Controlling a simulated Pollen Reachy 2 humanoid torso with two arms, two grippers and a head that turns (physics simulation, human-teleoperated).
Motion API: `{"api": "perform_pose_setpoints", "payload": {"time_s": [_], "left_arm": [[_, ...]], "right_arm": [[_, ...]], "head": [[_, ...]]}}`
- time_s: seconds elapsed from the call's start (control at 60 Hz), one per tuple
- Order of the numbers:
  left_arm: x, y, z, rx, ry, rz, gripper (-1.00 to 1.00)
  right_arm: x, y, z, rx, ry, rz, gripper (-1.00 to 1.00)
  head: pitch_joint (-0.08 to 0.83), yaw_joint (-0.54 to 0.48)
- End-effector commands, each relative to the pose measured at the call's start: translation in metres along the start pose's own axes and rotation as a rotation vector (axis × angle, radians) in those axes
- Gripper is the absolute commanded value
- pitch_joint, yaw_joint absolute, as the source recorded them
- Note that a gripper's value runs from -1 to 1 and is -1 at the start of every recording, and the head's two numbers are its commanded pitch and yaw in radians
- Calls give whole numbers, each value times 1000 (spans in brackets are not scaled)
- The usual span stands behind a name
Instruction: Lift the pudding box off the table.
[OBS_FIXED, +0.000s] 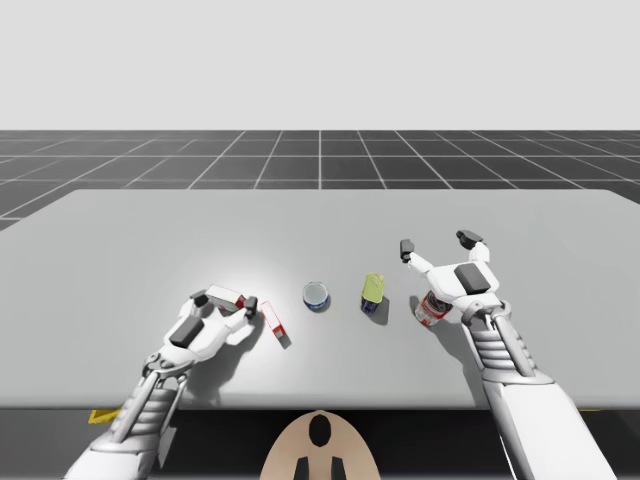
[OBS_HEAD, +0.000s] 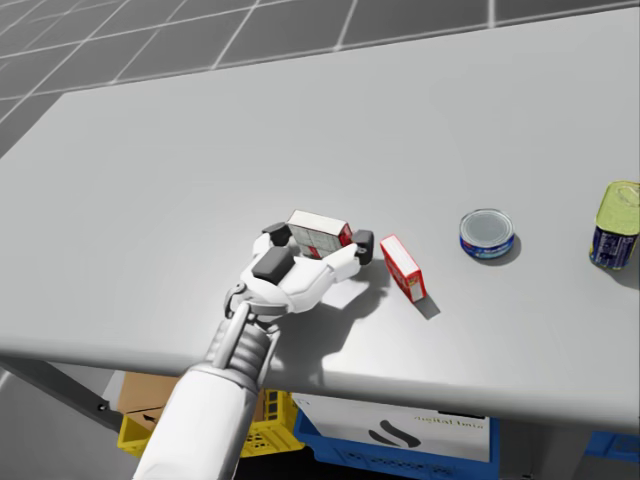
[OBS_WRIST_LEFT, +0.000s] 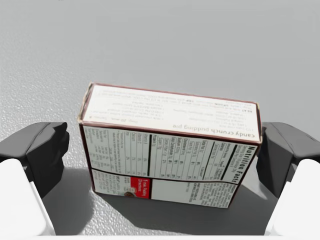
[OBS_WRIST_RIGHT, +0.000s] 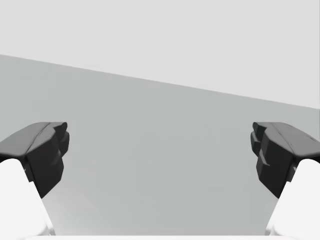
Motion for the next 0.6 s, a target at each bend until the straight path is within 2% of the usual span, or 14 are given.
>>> {"api": "perform_pose_setpoints", "payload": {"time_s": [0.017, 0.167, 0.183, 0.2, 0.233, 0.367, 0.6], "left_arm": [[1, -6, -11, 10, 4, 11, -1000], [-2, -7, -13, 22, 7, 5, -1000], [-3, -7, -13, 31, 5, -1, -501], [-3, -7, -12, 26, 4, 0, 797], [-3, -8, -12, 27, 4, -3, 1000], [-4, -8, -10, 33, 4, -10, 1000], [-6, -9, -10, 32, 17, -16, 1000]], "right_arm": [[0, 0, 0, 0, -1, 0, -1000], [1, 0, 0, -2, -2, 0, -1000], [1, 0, 0, -2, -2, 0, -1000], [1, 0, 0, -2, -2, 0, -1000], [1, 0, 0, -3, -3, 1, -1000], [1, 0, 0, -3, -2, 0, -1000], [2, 0, 0, -6, -1, -1, -1000]], "head": [[699, 355], [696, 351], [695, 350], [693, 350], [688, 350], [627, 357], [435, 367]]}}
